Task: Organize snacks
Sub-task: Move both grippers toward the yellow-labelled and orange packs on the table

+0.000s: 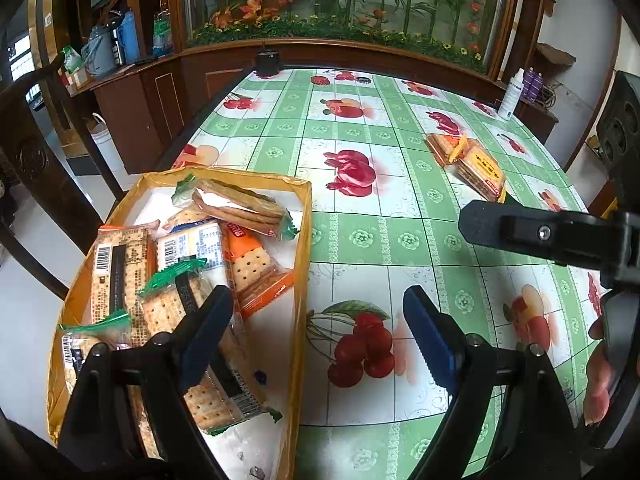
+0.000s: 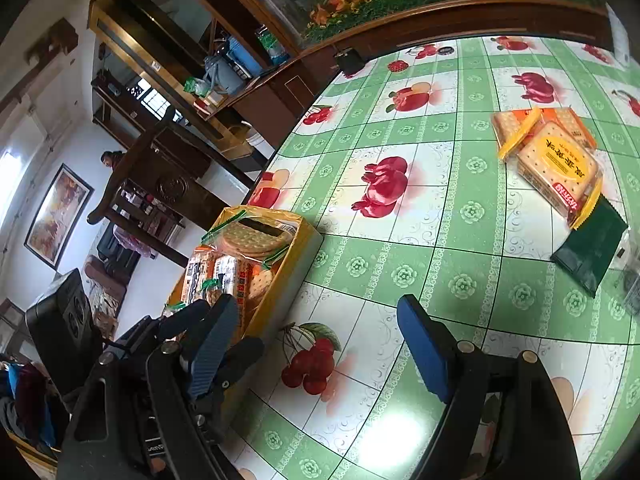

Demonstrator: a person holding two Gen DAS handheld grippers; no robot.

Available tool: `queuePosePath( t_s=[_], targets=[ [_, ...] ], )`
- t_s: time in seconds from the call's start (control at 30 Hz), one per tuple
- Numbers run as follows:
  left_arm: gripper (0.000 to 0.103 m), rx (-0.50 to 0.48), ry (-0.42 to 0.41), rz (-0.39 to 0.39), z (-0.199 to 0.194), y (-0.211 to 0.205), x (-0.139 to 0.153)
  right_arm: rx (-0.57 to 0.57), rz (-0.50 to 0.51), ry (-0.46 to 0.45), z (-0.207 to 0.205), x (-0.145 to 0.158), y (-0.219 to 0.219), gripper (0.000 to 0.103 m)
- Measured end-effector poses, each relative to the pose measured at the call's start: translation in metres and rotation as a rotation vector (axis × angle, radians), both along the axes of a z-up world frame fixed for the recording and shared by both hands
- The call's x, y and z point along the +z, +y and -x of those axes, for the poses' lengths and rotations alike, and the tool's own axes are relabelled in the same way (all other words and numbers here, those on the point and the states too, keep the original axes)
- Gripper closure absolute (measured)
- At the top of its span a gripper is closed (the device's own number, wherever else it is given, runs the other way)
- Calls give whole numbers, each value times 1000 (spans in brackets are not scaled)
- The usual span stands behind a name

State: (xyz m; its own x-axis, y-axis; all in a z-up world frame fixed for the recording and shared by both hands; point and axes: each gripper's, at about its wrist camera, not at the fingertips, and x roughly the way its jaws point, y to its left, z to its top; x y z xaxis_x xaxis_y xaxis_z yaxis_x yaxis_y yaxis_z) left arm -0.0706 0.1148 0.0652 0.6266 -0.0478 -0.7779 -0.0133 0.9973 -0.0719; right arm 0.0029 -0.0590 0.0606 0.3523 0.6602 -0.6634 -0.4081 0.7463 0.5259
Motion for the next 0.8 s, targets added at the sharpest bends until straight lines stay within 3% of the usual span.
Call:
queuePosePath(
  t_s=[0.5,0.8],
  targets=[
    [16,-10,24,14,-5,-6,-8,-12,30,1,-2,-1,-8,21],
    [16,-46,60,67,-21,-22,-9,-78,59,16,2,-6,-49,21]
  ],
)
